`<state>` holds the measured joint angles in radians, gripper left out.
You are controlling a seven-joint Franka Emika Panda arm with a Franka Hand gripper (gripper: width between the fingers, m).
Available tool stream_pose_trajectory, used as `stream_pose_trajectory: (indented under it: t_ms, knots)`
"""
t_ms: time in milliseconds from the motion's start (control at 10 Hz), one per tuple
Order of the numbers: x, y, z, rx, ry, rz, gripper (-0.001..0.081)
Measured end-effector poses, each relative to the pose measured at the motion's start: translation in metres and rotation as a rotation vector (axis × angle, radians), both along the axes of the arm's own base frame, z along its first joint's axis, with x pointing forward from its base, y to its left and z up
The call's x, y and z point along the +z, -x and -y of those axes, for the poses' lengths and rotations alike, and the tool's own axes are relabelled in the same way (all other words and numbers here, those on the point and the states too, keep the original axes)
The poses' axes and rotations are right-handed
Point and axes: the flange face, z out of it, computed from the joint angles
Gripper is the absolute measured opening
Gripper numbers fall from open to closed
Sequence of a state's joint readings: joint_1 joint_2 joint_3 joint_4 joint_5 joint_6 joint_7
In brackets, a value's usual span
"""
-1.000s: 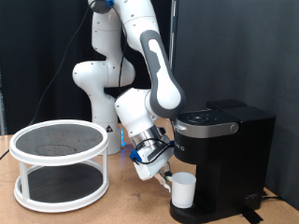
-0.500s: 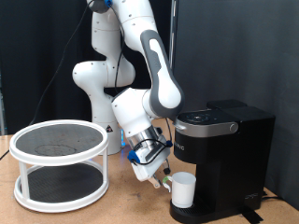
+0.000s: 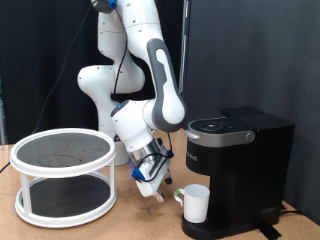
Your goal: Make a cup of coffee with the keurig machine
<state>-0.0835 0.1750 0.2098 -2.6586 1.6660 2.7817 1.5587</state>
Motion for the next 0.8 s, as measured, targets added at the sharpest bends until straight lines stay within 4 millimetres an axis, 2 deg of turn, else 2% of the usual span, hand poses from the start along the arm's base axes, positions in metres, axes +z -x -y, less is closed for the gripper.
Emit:
stream_pose_trajectory:
  t_ms: [300,800]
  knots:
    - [-0.002,0.007,-0.006,0.017,-0.034,0.041,0.0734]
    - [0.01,0.001,-0.016,-0.014,-0.056,0.095,0.0734]
